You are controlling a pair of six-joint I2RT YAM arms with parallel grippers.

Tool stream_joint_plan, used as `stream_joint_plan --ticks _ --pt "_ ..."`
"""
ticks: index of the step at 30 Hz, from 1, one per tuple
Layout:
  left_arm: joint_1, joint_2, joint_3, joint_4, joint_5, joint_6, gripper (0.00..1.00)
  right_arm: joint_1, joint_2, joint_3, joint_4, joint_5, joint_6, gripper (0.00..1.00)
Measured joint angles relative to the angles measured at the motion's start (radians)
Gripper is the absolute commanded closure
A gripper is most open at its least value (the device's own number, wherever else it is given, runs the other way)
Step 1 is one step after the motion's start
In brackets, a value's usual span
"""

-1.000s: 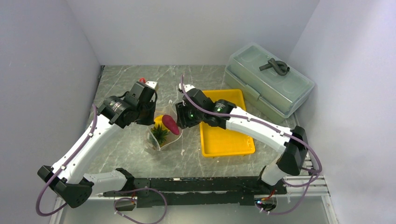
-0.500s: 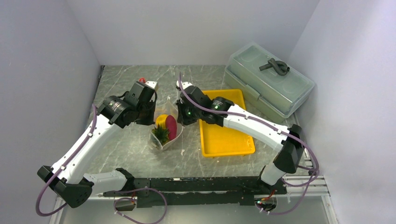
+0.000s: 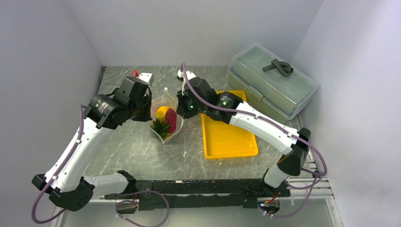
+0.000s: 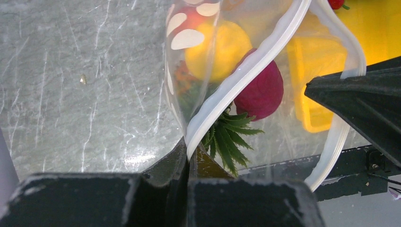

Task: Place the food in the zip-top bag and seal the zipper
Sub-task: Adjust the zipper food storage bag at the center of the board.

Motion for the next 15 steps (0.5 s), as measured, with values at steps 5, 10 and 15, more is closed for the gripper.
stream_joint_plan --ticks 5,10,15 --pt "0.0 -0.007 -0.077 0.01 -0.028 -0.001 1.0 -0.027 0.013 -0.09 0.013 0.005 -0.003 1.0" --pt "0.0 0.016 -0.16 0.005 -0.064 -0.001 1.0 -0.055 0.024 -0.207 0.009 0.022 -0.003 1.0" --pt "-0.006 0.012 -0.154 0.015 -0.089 -0.001 1.0 -0.064 0.001 -0.255 0.065 -0.006 0.002 1.0"
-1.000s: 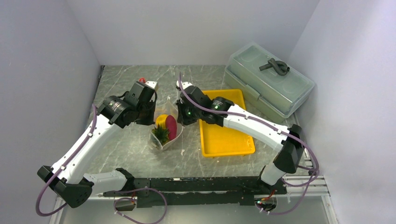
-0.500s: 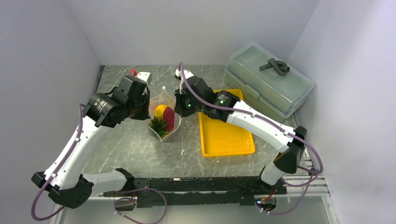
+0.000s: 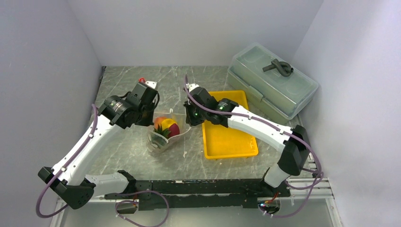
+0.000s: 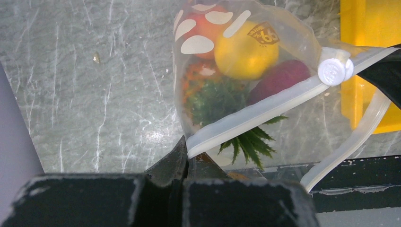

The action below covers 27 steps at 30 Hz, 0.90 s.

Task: Place the food in the zip-top bag and seal the zipper
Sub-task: Adjust the zipper food storage bag at the center of the board.

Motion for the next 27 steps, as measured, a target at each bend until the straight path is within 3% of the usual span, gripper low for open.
stream_joint_plan --ticks 9,15,25,27 --pt "0.0 0.0 0.021 0.001 -0.008 0.001 1.0 -0.013 -0.029 -0.021 0.038 -0.061 0.022 0.99" --pt "0.003 -0.002 0.013 0.022 0.023 0.001 1.0 -0.017 -0.029 -0.021 0.034 -0.065 0.026 0.85" --pt "0.005 -0.006 -0.014 0.035 0.059 0.001 1.0 -0.02 -0.094 -0.022 0.034 -0.085 0.015 0.4" --pt "0.005 -0.006 -0.014 0.037 0.06 0.0 1.0 -0.021 -0.116 -0.022 0.034 -0.088 0.008 0.38"
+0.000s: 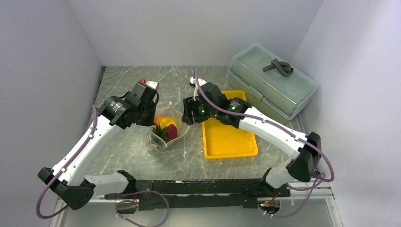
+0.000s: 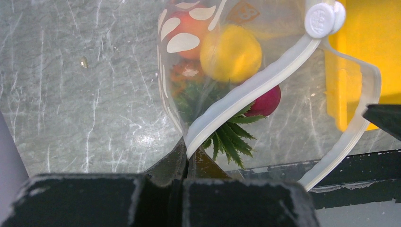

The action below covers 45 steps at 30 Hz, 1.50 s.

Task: Place the food in the zip-top bag and seal the zipper
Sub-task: Adjust the zipper food storage bag at the center of the board, then pick up the fake fruit from the bin.

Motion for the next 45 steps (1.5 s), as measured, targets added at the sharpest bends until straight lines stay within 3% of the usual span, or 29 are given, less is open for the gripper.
stream_joint_plan --ticks 10,25,45 --pt "0.0 0.0 0.0 0.0 0.002 0.0 1.0 -0.027 -0.121 0.009 -0.039 0.073 -0.062 0.36" --pt "0.0 -0.002 0.0 -0.001 0.003 0.0 1.0 -0.26 -0.219 -0.1 -0.084 0.098 -0.147 0.35" --pt "0.0 -0.024 -0.005 -0.01 -0.002 0.0 1.0 -0.328 0.125 -0.114 -0.055 0.102 -0.21 0.4"
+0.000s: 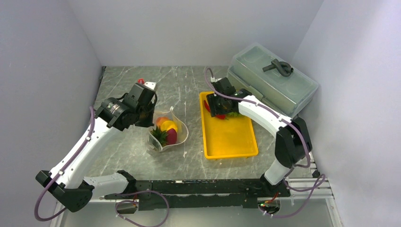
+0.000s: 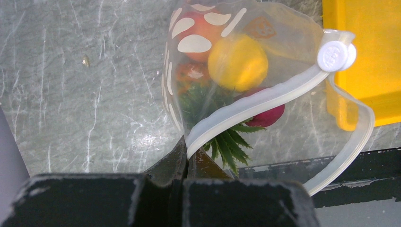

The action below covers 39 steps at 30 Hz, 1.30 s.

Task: Place the food in the zip-top bag and seal the zipper
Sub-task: Pick up the fake fruit from the bin.

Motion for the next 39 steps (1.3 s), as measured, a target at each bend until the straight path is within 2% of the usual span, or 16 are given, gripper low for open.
stream_joint_plan --ticks 9,22,32,39 --pt "0.0 0.0 0.0 -0.002 0.0 0.0 1.0 -0.013 0.151 0.075 0.026 0.018 -0.012 0.47" --pt "0.0 0.0 0.0 -0.006 0.0 -0.001 1.0 -0.026 0.335 0.191 0.043 0.053 -0.022 0.49" --pt "0.0 -0.006 0.0 -0.01 0.0 0.0 1.0 -0.044 0.325 0.189 0.049 0.123 -0.028 0.46" --pt "0.0 -0.006 -0.002 -0.011 0.0 0.0 1.0 -0.103 0.219 0.123 0.076 0.161 -0.028 0.39"
